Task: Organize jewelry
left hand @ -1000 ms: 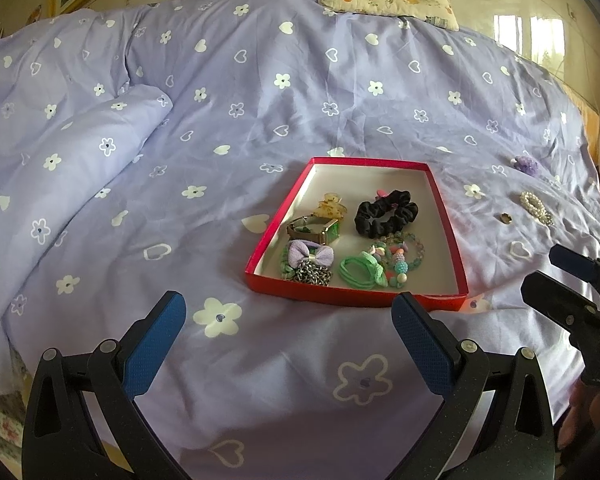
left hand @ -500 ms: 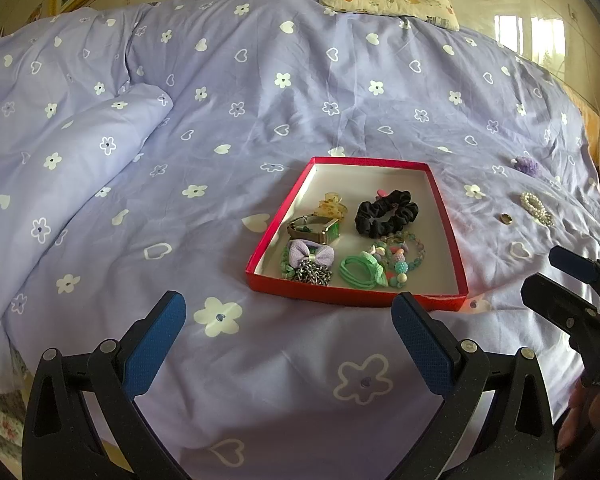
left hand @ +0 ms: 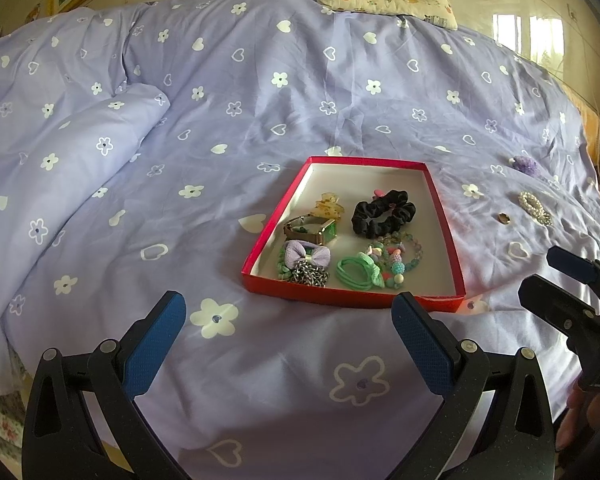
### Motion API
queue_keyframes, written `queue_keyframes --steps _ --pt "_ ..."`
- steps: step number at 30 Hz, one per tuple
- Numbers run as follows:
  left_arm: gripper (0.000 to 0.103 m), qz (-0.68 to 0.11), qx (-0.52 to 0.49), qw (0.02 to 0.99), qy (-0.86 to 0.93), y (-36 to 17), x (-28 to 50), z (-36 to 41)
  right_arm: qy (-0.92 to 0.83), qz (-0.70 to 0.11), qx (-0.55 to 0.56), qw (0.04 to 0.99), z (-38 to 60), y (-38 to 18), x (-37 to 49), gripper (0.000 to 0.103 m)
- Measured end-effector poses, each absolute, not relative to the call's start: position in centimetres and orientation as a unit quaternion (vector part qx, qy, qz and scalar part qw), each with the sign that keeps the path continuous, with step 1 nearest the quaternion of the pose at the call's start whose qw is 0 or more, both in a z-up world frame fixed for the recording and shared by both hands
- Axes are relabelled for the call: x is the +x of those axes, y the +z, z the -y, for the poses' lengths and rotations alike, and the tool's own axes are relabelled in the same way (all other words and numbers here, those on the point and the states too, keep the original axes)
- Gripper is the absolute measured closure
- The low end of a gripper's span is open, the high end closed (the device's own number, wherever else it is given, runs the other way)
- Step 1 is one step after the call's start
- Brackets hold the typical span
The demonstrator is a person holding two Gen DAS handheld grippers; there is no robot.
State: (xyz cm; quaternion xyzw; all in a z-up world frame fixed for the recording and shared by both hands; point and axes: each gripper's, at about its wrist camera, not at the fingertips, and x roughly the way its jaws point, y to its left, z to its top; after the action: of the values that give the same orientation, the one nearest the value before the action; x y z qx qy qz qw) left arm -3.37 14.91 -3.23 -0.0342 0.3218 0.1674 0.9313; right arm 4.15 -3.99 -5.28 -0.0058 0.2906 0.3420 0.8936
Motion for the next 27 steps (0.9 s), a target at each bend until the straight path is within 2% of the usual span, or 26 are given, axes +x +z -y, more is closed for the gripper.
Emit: queue_keyframes --steps 27 --pt "0.0 -0.322 -0.035 0.932 0.165 -3.23 -3.08 -14.48 0.341 -0.289 -0.005 0.894 3.93 -5.21 4.08 0.0"
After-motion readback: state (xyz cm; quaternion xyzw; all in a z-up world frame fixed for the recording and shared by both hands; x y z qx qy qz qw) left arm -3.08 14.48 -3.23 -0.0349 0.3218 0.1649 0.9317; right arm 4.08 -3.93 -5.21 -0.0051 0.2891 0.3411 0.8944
